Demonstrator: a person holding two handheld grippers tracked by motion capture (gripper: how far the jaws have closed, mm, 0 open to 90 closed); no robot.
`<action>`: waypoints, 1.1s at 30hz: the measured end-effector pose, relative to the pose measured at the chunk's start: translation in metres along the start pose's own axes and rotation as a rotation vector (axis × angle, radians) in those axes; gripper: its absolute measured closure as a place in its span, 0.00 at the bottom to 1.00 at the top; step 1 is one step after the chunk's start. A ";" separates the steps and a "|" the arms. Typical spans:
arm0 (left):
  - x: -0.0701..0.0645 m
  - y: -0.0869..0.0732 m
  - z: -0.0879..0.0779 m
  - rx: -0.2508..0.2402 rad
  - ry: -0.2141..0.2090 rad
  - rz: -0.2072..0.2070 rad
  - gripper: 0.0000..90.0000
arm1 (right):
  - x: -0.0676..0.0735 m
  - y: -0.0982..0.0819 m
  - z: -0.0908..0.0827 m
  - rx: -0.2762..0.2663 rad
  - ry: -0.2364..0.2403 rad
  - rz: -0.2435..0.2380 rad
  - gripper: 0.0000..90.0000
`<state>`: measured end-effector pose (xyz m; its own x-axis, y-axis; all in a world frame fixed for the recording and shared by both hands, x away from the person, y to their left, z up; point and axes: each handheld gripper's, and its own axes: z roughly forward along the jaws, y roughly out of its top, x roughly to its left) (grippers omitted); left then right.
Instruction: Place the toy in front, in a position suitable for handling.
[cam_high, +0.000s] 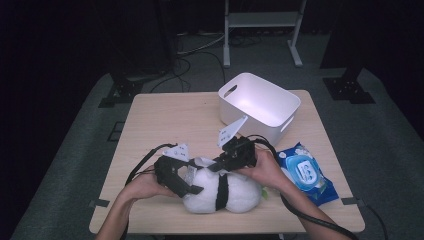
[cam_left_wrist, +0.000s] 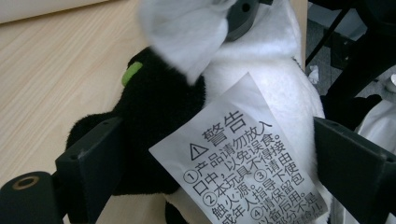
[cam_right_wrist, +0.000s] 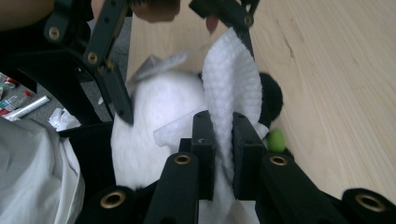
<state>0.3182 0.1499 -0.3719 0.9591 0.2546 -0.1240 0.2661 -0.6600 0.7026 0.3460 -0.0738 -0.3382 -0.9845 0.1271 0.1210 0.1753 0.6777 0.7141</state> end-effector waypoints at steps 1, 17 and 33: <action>-0.001 0.000 0.000 -0.002 0.000 0.002 0.09 | 0.000 0.003 0.001 -0.003 0.003 -0.002 0.90; 0.001 0.006 -0.006 -0.010 -0.016 -0.042 0.02 | 0.000 -0.017 -0.007 -0.013 0.020 0.037 0.90; 0.012 0.016 0.000 0.056 -0.062 -0.099 0.00 | 0.008 -0.040 -0.009 0.018 0.045 0.043 0.90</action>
<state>0.3342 0.1423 -0.3621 0.9316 0.2772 -0.2350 0.3628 -0.6727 0.6448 0.3311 -0.1060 -0.3594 -0.9754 0.1240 0.1823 0.2170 0.6855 0.6950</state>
